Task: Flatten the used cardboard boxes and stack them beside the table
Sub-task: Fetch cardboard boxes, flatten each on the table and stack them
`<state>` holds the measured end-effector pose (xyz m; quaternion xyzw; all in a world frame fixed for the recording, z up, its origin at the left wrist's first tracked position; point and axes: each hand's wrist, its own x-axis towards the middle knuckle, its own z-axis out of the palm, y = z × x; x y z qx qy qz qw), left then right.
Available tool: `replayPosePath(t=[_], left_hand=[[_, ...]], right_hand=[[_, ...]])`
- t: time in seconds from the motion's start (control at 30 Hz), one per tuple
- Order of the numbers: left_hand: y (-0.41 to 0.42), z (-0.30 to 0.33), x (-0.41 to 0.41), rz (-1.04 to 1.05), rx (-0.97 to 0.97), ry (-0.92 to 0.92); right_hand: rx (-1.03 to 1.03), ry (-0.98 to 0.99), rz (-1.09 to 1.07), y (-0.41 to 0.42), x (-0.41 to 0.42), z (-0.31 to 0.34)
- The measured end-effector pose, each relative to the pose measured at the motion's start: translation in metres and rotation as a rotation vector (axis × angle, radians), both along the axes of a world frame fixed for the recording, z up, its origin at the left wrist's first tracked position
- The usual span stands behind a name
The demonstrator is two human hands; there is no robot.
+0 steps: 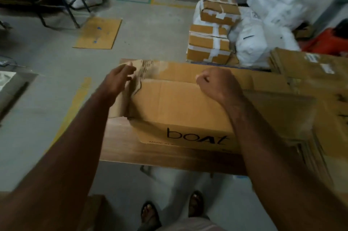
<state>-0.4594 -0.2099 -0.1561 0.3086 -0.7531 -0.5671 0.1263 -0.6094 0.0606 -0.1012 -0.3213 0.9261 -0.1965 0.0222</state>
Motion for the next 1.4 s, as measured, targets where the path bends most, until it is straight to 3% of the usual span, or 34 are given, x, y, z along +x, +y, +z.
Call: replayPosePath(t=[0.13, 0.27, 0.33, 0.37, 0.47, 0.53, 0.67, 0.83, 0.97, 1.1, 1.23, 1.4], left_hand=[[0.006, 0.029, 0.006, -0.159, 0.015, -0.059], [0.029, 0.032, 0.023, -0.299, -0.127, -0.196], [0.046, 0.029, 0.035, -0.419, -0.166, -0.171], [0.055, 0.028, 0.043, -0.514, -0.235, -0.198], [0.068, 0.000, 0.055, -0.687, -0.758, -0.425], [0.073, -0.020, 0.059, -0.622, -0.947, -0.410], [0.089, -0.038, 0.062, -0.463, -1.122, -0.349], [0.079, -0.036, 0.064, -0.396, -1.146, -0.364], [0.072, -0.019, 0.053, -0.446, -1.090, -0.522], [0.117, -0.011, 0.023, -0.467, -1.047, -0.411], [0.194, -0.011, -0.025, -0.423, -0.980, -0.387], [0.240, -0.015, -0.076, -0.393, -0.927, -0.398]], right_hand=[[-0.063, -0.019, 0.087, 0.025, 0.034, 0.052], [0.116, -0.344, 0.207, 0.056, 0.074, 0.057], [0.175, -0.450, 0.183, 0.068, 0.096, 0.033], [0.228, -0.433, 0.134, 0.072, 0.105, 0.016], [0.414, -0.195, 0.005, 0.070, 0.121, -0.040], [0.453, -0.027, -0.031, 0.067, 0.123, -0.072], [0.304, 0.169, -0.117, 0.060, 0.123, -0.094], [0.099, -0.009, -0.157, 0.061, 0.095, -0.070], [0.224, -0.122, -0.258, 0.078, 0.060, -0.060], [0.282, -0.187, -0.278, 0.090, 0.045, -0.056], [0.307, -0.151, -0.237, 0.100, 0.039, -0.044], [0.338, 0.153, -0.263, 0.141, 0.002, -0.021]])
